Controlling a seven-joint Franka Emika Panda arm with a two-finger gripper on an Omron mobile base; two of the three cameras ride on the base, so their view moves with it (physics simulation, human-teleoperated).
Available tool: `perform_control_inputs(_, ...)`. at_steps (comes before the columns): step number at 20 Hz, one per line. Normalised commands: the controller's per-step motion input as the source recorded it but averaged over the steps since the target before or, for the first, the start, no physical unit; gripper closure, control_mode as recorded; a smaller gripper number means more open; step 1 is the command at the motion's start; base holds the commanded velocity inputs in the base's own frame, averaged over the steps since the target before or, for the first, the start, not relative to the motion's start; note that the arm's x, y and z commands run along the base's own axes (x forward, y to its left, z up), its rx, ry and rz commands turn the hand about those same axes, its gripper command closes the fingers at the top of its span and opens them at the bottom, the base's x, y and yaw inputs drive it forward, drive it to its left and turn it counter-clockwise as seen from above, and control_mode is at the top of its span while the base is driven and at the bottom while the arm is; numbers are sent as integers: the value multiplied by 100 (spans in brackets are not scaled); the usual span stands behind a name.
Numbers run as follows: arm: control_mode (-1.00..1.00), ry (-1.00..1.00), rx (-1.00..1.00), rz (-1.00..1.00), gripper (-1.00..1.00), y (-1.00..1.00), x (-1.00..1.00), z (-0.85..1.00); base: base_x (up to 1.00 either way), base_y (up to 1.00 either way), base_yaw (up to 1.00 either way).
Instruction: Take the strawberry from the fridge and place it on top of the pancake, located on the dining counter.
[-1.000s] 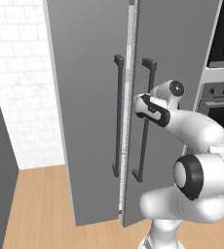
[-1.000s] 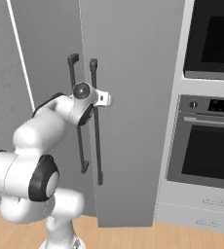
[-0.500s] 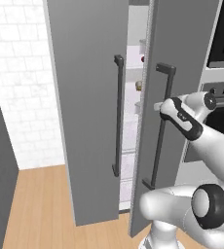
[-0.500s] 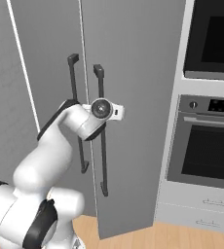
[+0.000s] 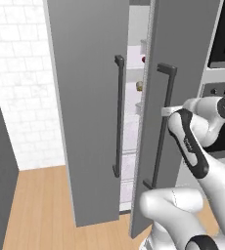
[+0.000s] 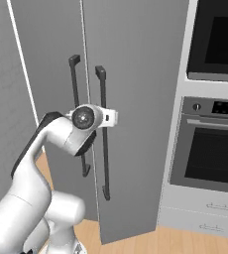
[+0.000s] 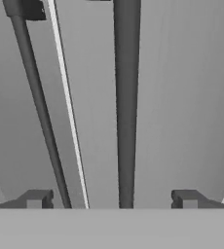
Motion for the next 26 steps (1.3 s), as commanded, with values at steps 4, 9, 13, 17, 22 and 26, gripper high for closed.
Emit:
perform_control_inputs(4, -100, 4, -30, -1, -100, 86, 18, 41, 0, 0, 0)
perform_control_inputs(9, -100, 8, -36, -1, -100, 92, 39, 5, 0, 0, 0)
perform_control_inputs(13, -100, 10, -36, -3, -100, 76, 49, 0, 0, 0, 0)
perform_control_inputs(17, -100, 7, -32, -7, -100, 41, 41, 0, 0, 0, 0)
perform_control_inputs(22, -100, 12, -11, -4, -100, -10, 29, 0, 0, 0, 0)
perform_control_inputs(26, -100, 10, -3, 0, -100, -25, 52, -1, 0, 0, 0)
